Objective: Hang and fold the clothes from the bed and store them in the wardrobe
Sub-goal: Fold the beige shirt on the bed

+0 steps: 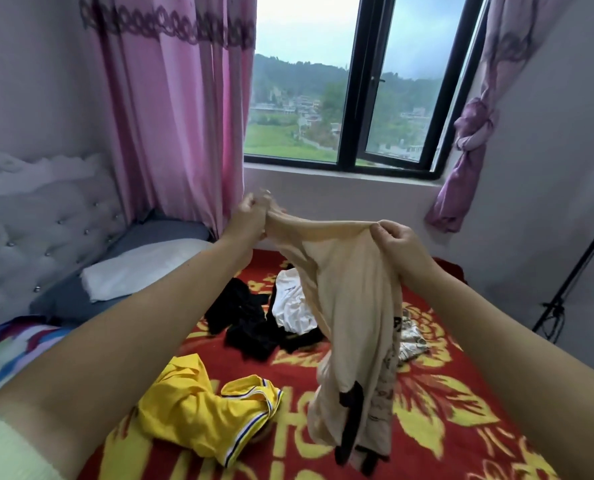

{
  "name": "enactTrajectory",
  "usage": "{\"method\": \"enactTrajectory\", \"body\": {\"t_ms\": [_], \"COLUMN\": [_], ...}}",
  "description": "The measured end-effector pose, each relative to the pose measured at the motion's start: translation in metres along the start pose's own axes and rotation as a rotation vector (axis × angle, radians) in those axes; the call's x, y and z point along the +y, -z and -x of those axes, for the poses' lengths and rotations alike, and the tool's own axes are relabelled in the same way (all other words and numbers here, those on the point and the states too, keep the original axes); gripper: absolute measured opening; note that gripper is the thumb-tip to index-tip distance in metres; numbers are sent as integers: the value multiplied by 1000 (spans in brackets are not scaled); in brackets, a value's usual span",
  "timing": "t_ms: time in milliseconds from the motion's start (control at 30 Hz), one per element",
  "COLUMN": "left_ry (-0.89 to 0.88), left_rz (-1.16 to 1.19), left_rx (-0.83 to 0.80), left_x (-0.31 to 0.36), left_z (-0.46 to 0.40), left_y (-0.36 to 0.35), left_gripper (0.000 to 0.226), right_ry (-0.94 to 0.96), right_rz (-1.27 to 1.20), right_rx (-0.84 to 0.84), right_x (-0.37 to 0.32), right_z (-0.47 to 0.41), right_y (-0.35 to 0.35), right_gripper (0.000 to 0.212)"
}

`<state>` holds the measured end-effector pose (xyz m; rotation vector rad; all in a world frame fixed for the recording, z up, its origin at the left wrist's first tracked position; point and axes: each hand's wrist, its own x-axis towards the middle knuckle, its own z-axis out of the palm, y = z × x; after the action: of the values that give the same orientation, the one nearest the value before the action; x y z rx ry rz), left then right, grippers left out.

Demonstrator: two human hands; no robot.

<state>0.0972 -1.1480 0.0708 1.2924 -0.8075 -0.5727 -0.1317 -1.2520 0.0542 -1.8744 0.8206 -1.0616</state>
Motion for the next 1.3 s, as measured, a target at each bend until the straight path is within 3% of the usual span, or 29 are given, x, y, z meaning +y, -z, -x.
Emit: {"method": "enactTrajectory", "body": {"t_ms": [33,133,200,267,300,367,467,633,733,800,900,1000,1100,1167,1233,1300], "left_ry": [26,111,107,120,108,33,-81,-306,-329,-271,-120,46,137,204,238,211], "left_rz": [-51,-267,-378,-512,-590,-736,-637,-659,-703,-631,-446,-157,67,192,215,85], "left_rx": [-92,-369,-548,-701,-703,-479,-249,-256,-268,-259,-223,-97,114,163,168,186], "left_x": [-6,-37,-69,-98,-111,-125,-114,-63,-42,-31,-18,-5,10,15,18,16], "left_z": [4,27,42,59,63,60,51,43,35,33,30,25,15,10,5,-4], "left_y": [-2,-9,-8,-5,-3,1,9,14,2,-10,-25,-33,-34,-28,-16,-1], "left_gripper": [30,95,100,80,65,22,23,28,37,39,37,33,27,20,20,20], "right_ry": [-1,-31,-43,-22,0,32,-15,-257,-307,-245,-248,-306,-321,-336,-266,-257], "right_rz": [-11,-114,-219,-331,-375,-361,-246,63,199,285,181,150,152,181,238,204], "right_rx": [28,107,151,189,219,298,417,605,409,86,-466,-731,-867,-866,-688,-460], "right_x": [-6,-29,-48,-66,-74,-83,-70,1,22,17,-5,-16,-5,7,19,23], "right_z": [-2,-12,-21,-29,-34,-43,-53,-46,-33,-18,11,36,59,76,84,81], "right_y": [-1,-4,-5,-3,-2,2,14,42,32,16,-13,-39,-66,-87,-105,-112], "right_gripper": [27,24,24,24,25,28,27,32,41,55,87,104,101,84,43,7]}}
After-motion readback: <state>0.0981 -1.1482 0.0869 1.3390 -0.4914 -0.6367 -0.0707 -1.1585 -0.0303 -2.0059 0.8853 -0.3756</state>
